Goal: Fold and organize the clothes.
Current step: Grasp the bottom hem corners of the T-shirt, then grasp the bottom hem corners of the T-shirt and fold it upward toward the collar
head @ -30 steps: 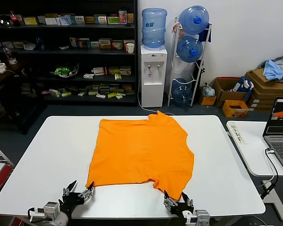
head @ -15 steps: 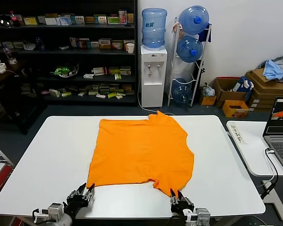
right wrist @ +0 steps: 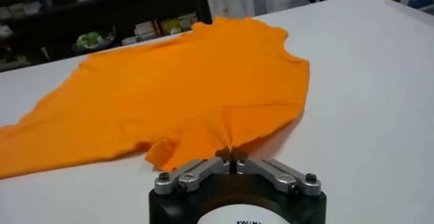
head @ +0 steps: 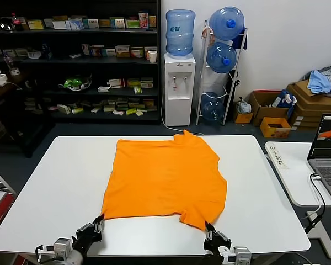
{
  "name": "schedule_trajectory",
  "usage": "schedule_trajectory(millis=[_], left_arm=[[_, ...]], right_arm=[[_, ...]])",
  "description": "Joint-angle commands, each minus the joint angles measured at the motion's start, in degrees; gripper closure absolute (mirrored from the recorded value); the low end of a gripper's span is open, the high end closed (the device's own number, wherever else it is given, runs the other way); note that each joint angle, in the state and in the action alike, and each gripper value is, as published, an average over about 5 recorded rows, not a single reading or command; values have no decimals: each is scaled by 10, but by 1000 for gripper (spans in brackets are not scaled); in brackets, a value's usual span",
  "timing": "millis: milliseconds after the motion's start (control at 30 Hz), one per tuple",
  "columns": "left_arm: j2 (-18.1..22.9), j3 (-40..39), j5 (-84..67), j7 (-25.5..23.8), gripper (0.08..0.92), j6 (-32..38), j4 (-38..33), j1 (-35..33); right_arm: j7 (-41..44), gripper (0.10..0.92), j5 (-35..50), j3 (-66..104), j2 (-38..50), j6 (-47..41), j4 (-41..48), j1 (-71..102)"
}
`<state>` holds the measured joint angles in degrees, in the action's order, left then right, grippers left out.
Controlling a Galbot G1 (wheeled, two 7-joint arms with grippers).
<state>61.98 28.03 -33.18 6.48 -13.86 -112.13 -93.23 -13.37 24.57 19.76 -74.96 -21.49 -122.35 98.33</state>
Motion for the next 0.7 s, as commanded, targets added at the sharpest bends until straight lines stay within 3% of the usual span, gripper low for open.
schedule_trajectory(millis=[33, 233, 433, 533, 700], left_arm=[[-37, 17, -97, 30, 908, -8, -55, -42], [-110, 39, -153, 66, 908, -16, -109, -128], [-145, 49, -200, 101, 908, -27, -170, -195], [-139, 47, -203, 111, 908, -27, -174, -180], [-112, 28, -195, 102, 908, -5, -143, -93]], right_arm=[[-8, 898, 38, 6, 65, 3, -55, 59], [-45, 898, 112, 40, 189, 11, -129, 167], [-77, 898, 151, 46, 232, 16, -177, 215], [-74, 898, 145, 42, 223, 28, -163, 188], [-49, 898, 131, 23, 180, 48, -106, 78]])
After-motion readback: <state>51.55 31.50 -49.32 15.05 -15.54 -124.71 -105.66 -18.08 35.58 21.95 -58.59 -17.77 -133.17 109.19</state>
